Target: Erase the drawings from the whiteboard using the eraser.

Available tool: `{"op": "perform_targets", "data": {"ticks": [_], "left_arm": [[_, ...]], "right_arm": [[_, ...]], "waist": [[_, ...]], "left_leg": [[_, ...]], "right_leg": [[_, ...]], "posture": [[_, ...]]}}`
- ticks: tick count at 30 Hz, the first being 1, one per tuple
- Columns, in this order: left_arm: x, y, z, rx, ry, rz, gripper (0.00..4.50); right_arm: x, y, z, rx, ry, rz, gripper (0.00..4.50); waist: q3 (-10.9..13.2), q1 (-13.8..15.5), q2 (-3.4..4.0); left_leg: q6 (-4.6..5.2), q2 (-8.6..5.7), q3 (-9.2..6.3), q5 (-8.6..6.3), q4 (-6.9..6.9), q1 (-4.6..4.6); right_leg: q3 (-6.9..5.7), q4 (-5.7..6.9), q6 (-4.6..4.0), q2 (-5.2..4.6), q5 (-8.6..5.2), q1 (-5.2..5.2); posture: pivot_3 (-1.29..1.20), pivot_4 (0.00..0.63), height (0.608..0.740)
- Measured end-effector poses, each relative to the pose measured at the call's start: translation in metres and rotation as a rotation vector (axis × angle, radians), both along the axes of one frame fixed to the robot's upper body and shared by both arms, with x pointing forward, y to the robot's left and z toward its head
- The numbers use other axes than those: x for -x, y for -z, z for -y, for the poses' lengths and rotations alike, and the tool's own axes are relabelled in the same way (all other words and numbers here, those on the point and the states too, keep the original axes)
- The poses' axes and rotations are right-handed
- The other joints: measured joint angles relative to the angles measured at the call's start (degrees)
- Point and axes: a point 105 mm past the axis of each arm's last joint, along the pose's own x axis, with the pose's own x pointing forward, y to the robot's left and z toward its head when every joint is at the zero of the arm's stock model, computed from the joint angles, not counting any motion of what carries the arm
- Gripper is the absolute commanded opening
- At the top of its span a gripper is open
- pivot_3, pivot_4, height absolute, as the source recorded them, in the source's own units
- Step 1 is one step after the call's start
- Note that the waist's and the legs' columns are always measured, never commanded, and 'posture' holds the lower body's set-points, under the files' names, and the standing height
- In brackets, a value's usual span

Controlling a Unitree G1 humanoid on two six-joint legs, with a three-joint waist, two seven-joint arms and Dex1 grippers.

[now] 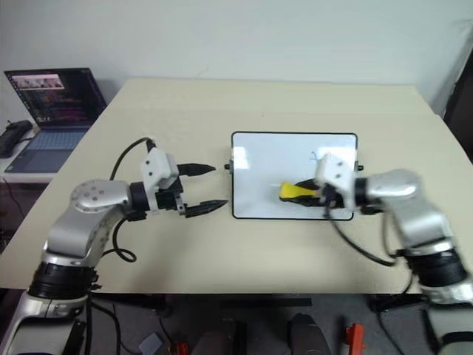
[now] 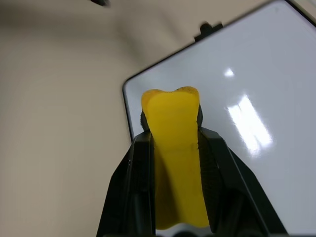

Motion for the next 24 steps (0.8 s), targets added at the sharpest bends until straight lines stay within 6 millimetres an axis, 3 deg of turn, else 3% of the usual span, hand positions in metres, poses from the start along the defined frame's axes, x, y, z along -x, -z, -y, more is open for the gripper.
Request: {"op": "perform_targets", "data": {"ticks": [2,7,10,14,24], "left_arm": [[-0.001,-0.001,0.000,0.000,0.000,0.002,4.50],[-0.003,-0.001,-0.004,-0.004,-0.011,0.003,4.50],[-0.003,-0.002,-0.004,-0.005,-0.012,0.010,4.50],[-0.003,-0.003,-0.004,-0.006,-0.012,0.011,4.50],[-0.003,-0.003,-0.004,-0.005,-0.012,0.012,4.50]], "right_arm": [[0.005,-0.014,0.016,-0.007,0.034,0.014,0.85],[0.003,0.001,0.071,0.090,0.212,-0.058,0.85],[0.000,-0.007,0.088,0.068,0.270,-0.035,0.85],[-0.003,-0.011,0.098,0.051,0.302,-0.012,0.85],[-0.004,-0.010,0.100,0.055,0.305,0.009,0.85]], "waist": [[0.0,0.1,0.00],[0.0,0.4,-0.02],[0.0,0.2,-0.01],[0.0,0.1,-0.01],[0.0,0.2,-0.01]], "left_leg": [[0.01,0.00,0.08,-0.03,-0.03,-0.04],[0.04,-0.04,0.17,-0.03,0.01,-0.02],[0.04,-0.02,0.26,-0.03,0.01,0.08],[0.04,0.00,0.26,-0.03,0.01,0.09],[0.04,-0.01,0.24,-0.03,0.03,0.07]], "right_leg": [[0.04,-0.09,0.00,-0.01,0.00,-0.02],[0.06,-0.03,0.00,-0.03,-0.01,-0.01],[0.14,0.09,0.00,0.00,-0.01,-0.01],[0.13,0.14,0.00,0.03,-0.01,0.00],[0.14,0.14,0.00,0.00,-0.01,0.00]], "posture": [[0.00,0.150,0.740],[0.00,0.150,0.740],[0.00,0.150,0.740],[0.00,0.150,0.740],[0.00,0.150,0.740]]}}
